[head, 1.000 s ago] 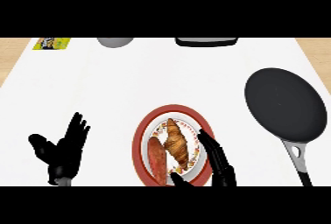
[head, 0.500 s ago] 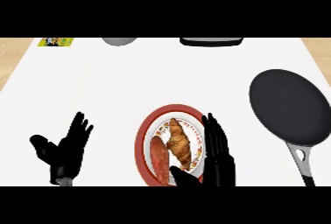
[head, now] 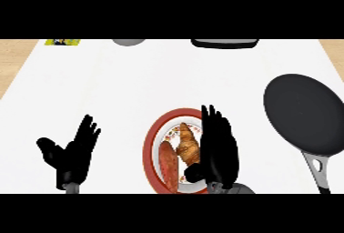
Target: Pick the croissant from the plate and place it in the pan
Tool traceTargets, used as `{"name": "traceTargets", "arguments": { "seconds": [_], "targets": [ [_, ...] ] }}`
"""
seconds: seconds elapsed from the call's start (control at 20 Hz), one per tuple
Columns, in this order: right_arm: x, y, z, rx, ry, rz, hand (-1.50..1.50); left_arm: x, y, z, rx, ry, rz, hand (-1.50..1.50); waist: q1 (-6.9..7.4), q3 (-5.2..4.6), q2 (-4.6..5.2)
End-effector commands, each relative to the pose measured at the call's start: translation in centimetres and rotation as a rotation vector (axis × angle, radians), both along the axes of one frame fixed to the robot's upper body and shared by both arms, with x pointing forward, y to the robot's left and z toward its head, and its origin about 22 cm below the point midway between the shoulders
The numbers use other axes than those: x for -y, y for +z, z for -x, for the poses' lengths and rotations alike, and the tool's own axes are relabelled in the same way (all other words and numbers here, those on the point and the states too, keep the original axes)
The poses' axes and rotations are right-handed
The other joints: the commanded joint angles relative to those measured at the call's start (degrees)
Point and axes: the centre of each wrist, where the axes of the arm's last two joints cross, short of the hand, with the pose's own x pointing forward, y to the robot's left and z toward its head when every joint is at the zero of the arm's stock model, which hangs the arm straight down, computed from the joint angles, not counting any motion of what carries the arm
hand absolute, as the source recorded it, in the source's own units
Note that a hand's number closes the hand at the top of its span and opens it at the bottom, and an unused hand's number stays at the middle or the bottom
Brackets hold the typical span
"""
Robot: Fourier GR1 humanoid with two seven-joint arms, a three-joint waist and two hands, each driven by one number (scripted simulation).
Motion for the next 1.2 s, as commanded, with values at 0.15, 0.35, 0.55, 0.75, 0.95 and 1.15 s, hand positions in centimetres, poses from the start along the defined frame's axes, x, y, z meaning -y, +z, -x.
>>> {"name": "traceTargets", "arguments": {
  "seconds": [0.15,0.35,0.55,0.75,0.95,1.15],
  "targets": [
    [-1.6,4.4,-5.4,-0.123,-0.004,0.106,-1.50,-0.2,-0.8,0.2,-0.027,0.013,-0.007,0.00,-0.39,0.07,-0.02],
    [-1.9,1.8,-5.3,-0.326,0.033,0.145,-1.50,-1.0,-0.1,-0.5,-0.028,0.006,0.006,0.00,-0.29,0.06,0.03],
    [-2.0,0.1,-5.3,-0.440,0.037,0.153,-1.50,-0.2,-1.1,2.0,-0.022,0.007,0.016,0.00,-0.05,0.07,-0.12],
    [-2.5,0.8,-5.7,-0.420,0.070,0.095,-1.50,0.5,0.0,1.6,-0.017,0.023,-0.001,0.00,-0.39,0.11,-0.12],
    [-2.0,1.4,-4.2,-0.352,0.058,0.083,-1.50,1.1,-1.2,-0.1,-0.024,0.017,0.012,0.00,-1.11,0.09,-0.15],
    [-3.4,-1.1,-5.2,-0.316,0.060,0.081,-1.50,0.4,0.6,-0.2,-0.024,0.008,-0.009,0.00,-0.52,0.11,-0.08]
  ]
}}
